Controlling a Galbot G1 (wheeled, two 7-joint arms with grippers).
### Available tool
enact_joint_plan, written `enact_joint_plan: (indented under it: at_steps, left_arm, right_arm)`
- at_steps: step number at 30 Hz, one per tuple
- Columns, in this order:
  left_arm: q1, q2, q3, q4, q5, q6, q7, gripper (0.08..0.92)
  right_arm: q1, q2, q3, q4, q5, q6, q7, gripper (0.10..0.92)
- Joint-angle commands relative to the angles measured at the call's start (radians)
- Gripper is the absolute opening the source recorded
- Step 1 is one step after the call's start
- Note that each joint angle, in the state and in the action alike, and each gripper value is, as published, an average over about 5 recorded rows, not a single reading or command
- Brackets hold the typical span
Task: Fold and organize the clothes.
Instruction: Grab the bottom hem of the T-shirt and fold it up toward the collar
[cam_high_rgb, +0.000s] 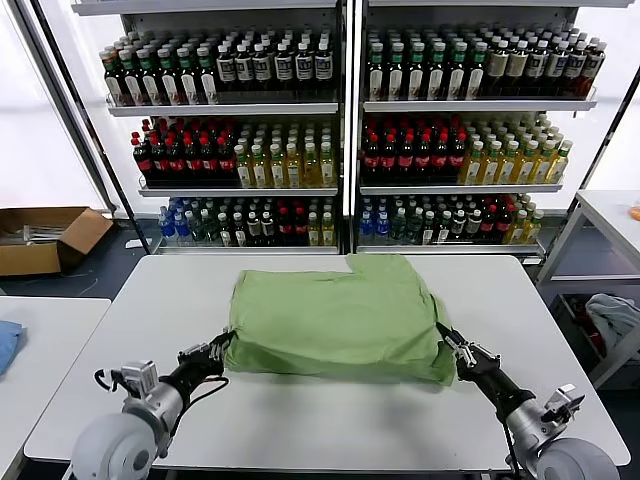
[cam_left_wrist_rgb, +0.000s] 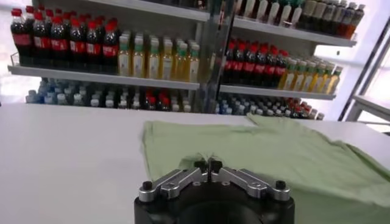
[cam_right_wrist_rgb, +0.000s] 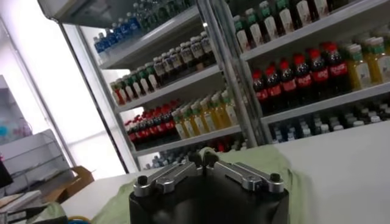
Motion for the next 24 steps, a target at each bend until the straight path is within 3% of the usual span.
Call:
enact_joint_plan:
  at_steps: [1, 4, 8, 18, 24]
  left_arm:
    - [-0.176, 0.010, 0.048, 0.164, -0.025, 0.000, -0.004, 0.087]
    - [-0.200, -0.006, 0.071, 0.211, 0.004, 0.001, -0.014, 0.087]
    - [-0.208, -0.024, 0.076, 0.259, 0.044, 0.003, -0.017, 0.112]
    - [-0.100, 0.002, 0.000, 0.159, 0.110, 0.003, -0.002, 0.392]
    - [0.027, -0.008, -0.007, 0.079, 0.141, 0.002, 0.022, 0.565]
  right_arm:
    - [0.108, -0.007, -0.038, -0.100, 0.002, -0.001, 0.006, 0.110]
    - [0.173, -0.011, -0.089, -0.163, -0.016, -0.003, 0.023, 0.122]
    - [0.222, -0.017, -0.161, -0.206, -0.067, -0.014, 0.045, 0.218]
    - [0.103, -0.041, -0.089, -0.076, -0.144, -0.030, 0.093, 0.504]
    - [-0.032, -0.031, -0.053, 0.002, -0.299, -0.075, 0.127, 0.678]
